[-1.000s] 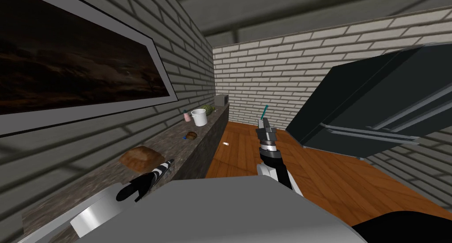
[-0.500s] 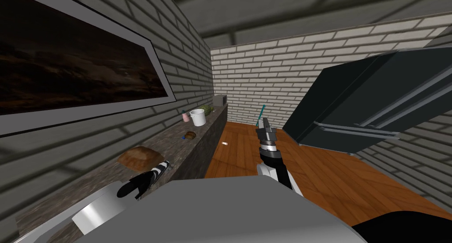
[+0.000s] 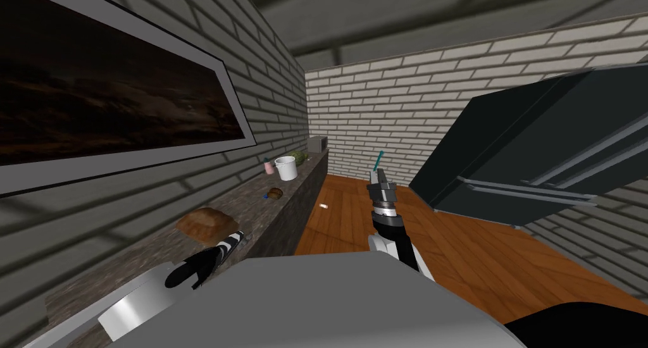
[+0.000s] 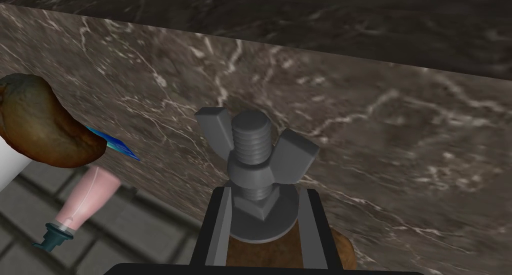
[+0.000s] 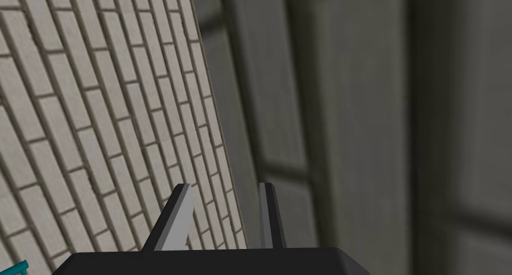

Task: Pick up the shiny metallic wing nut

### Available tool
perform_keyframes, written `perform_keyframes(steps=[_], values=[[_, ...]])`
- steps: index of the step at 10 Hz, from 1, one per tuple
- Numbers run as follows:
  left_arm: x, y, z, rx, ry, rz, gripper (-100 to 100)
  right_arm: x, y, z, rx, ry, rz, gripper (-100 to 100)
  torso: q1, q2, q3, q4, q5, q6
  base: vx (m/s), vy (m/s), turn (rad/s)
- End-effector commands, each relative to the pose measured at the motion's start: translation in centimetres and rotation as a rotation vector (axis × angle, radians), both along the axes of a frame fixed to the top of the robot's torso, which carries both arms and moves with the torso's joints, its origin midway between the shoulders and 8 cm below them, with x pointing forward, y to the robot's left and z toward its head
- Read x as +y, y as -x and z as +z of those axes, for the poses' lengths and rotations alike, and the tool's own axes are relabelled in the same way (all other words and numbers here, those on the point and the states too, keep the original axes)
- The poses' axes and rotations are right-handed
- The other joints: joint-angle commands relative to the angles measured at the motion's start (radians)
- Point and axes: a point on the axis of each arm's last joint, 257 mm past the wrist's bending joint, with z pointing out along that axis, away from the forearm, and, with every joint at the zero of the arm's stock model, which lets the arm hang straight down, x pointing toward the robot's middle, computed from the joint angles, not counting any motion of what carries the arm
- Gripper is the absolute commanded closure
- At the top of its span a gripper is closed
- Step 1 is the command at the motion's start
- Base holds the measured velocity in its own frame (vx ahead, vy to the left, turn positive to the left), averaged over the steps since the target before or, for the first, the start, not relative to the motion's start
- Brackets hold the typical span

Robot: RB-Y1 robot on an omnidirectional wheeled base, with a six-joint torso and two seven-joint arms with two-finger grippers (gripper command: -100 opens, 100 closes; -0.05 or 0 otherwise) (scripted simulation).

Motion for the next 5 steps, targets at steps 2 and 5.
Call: perform_keyframes(steps=[2,5], values=[[-2.2,0.9,0.4,0.006,-0.002,-0.055,100,0.0,0.0,0.0,0.0,0.0,0.0,0,0.001,-0.004,-0.002,-0.001,0.0,0.002,0.123,0.037,0.212],[-3.9,1.6,1.0,0.007,0.0,-0.092,100,0.0,0.0,0.0,0.0,0.0,0.0,0,0.001,-0.003,-0.002,-0.001,0.001,0.002,0.083,0.021,0.141]])
